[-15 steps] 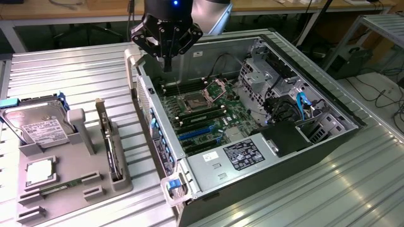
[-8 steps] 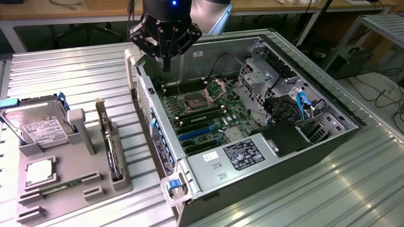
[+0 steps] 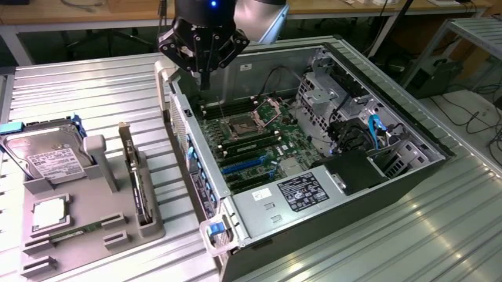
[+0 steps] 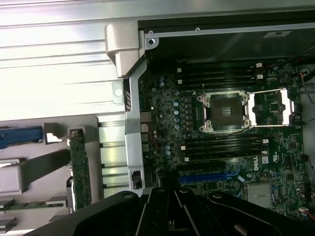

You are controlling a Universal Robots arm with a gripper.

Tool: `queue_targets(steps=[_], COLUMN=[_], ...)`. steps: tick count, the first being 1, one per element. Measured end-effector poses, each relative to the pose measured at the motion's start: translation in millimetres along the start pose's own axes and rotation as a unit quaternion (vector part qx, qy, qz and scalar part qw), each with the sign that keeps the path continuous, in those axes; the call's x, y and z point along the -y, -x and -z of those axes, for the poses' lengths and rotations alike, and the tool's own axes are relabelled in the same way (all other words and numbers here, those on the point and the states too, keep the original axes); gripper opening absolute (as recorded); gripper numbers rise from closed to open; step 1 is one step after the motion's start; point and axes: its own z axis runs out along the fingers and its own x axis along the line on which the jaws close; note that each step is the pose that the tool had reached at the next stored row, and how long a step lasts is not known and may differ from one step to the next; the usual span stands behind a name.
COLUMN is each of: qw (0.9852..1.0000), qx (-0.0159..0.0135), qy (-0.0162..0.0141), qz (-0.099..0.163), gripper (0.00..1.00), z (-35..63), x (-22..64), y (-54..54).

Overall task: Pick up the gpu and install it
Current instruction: 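Reach for the gpu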

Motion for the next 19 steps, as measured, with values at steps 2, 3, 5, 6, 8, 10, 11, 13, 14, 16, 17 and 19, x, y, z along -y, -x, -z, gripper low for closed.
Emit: queue_targets(steps=[2,3,5,6,8,10,11,13,14,16,17,19], qw=[1.0000,1.0000,1.0000,1.0000,1.0000,1.0000,1.0000,1.0000,1.0000,1.0000,1.0000,1.0000], qx=[0.0000,0.0000,0.0000,0.0000,0.0000,0.0000,0.0000,0.0000,0.0000,0.0000,0.0000,-0.0001], qy=[0.0000,0.0000,0.0000,0.0000,0.0000,0.0000,0.0000,0.0001,0.0002,0.0002,0.0002,0.0002], qz=[0.000,0.000,0.000,0.000,0.000,0.000,0.000,0.000,0.000,0.000,0.000,0.000], gripper=[0.11,0.11,0.11,0.11,0.11,0.11,0.11,0.11,0.11,0.11,0.11,0.11], z=[0.0,0.0,0.1,0.1,0.2,0.2,0.2,0.4,0.4,0.6,0.6,0.8], x=[0.1,0.2,0.3,0.3,0.5,0.9,1.2,2.2,2.8,4.2,4.7,5.8], y=[-0.9,-1.3,-2.6,-3.3,-4.6,-6.3,-7.4,-9.2,-10.1,-12.2,-13.1,-15.1])
